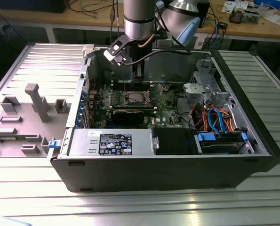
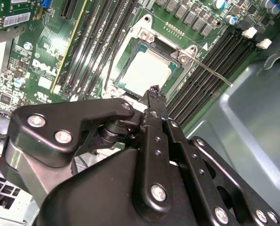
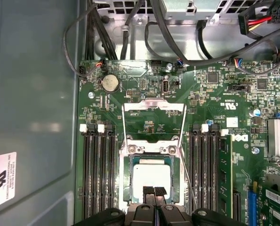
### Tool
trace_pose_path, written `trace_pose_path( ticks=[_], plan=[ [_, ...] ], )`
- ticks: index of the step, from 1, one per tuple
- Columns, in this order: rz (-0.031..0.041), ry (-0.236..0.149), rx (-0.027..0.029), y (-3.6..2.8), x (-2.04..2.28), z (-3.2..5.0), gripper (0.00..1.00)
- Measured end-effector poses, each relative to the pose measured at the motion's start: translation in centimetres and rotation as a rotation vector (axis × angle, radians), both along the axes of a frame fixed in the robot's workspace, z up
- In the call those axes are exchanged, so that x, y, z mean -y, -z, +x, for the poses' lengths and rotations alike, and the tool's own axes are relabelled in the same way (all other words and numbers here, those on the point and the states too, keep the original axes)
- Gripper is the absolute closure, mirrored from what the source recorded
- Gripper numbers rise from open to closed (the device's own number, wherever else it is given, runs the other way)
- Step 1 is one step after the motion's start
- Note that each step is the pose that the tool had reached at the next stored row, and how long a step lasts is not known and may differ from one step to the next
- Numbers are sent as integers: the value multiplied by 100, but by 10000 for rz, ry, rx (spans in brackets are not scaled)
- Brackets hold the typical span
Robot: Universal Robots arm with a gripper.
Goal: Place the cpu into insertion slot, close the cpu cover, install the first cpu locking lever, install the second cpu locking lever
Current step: 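Close the cpu cover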
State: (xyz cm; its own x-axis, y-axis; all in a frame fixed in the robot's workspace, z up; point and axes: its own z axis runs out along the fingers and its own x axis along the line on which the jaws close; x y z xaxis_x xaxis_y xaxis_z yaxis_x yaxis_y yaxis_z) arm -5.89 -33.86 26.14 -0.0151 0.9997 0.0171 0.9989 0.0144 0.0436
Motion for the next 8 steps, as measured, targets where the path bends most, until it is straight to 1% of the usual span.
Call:
trace_pose_path(
  ticks=[3, 8],
  plan=[
    [-2, 0, 0, -36, 0, 0, 89],
    [-1, 0, 0, -42, 0, 1, 89]
  ],
)
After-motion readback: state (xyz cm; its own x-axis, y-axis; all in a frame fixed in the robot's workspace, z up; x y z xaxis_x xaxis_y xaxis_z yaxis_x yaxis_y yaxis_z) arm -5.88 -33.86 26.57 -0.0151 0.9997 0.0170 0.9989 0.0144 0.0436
